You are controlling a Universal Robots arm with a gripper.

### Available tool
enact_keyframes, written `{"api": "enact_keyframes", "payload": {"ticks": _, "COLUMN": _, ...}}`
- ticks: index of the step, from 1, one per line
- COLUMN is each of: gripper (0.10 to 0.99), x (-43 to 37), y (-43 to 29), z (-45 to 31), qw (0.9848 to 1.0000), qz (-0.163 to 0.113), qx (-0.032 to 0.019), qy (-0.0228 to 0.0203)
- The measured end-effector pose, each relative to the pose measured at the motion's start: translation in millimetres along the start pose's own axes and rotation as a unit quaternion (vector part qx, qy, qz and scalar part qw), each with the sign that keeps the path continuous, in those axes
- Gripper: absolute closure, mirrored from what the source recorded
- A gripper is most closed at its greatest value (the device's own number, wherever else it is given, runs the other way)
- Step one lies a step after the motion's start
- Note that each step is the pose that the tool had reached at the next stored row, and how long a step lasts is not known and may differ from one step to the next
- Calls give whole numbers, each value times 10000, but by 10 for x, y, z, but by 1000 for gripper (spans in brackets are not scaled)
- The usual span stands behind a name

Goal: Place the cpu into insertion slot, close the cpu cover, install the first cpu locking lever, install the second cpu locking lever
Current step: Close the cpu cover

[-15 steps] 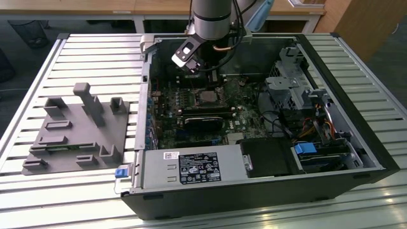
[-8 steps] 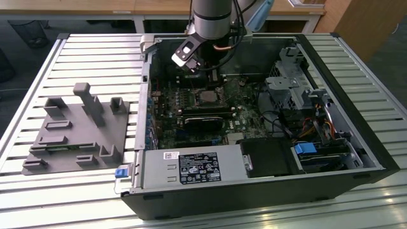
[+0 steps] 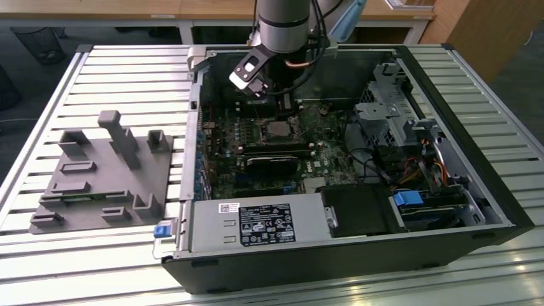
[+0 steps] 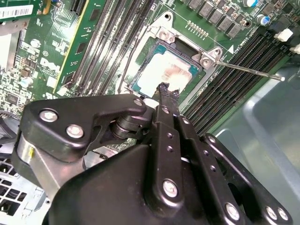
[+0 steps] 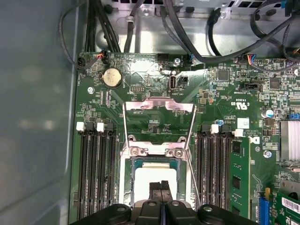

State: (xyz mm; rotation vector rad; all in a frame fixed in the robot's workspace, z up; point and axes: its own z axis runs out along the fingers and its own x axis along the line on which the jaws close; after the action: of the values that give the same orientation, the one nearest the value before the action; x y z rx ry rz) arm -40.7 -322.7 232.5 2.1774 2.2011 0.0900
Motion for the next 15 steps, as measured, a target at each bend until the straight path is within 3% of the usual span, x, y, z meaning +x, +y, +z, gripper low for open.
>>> {"api": "enact_keyframes", "payload": {"ticks": 8, "gripper": 980, "x": 2, "y": 15, "z": -164, "qw": 10000, "qz": 0, "qx": -1, "qy": 1}}
{"api": "enact_keyframes", "payload": {"ticks": 15, "gripper": 980, "x": 1, "y": 128, "z": -163, "qw": 10000, "qz": 1, "qx": 2, "qy": 11}}
